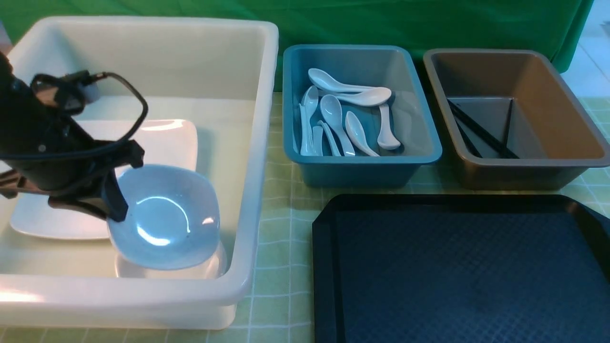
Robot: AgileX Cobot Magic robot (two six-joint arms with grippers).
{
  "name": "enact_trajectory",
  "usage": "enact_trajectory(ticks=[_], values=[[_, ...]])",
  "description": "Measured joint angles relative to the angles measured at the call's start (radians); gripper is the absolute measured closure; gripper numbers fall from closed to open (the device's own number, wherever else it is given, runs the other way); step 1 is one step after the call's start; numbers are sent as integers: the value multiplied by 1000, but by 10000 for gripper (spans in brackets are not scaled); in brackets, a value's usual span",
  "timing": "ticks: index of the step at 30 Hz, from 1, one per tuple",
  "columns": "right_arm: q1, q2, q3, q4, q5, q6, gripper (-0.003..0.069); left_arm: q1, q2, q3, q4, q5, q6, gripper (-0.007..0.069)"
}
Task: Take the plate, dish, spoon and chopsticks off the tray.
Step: Use the left arm to put the small plate into the large storage box on the left
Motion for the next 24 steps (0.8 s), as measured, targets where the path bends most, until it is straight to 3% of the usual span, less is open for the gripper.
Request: enact_trajectory(ticks=[9, 16, 24], values=[[0, 0, 0, 0, 0, 0, 543, 0, -4, 199, -6, -216, -170, 616], [0, 0, 0, 0, -10, 0, 543, 0, -7, 274, -28, -307, -221, 592], [0, 0, 0, 0, -38, 0, 543, 0, -8, 275, -48, -261, -226, 361]])
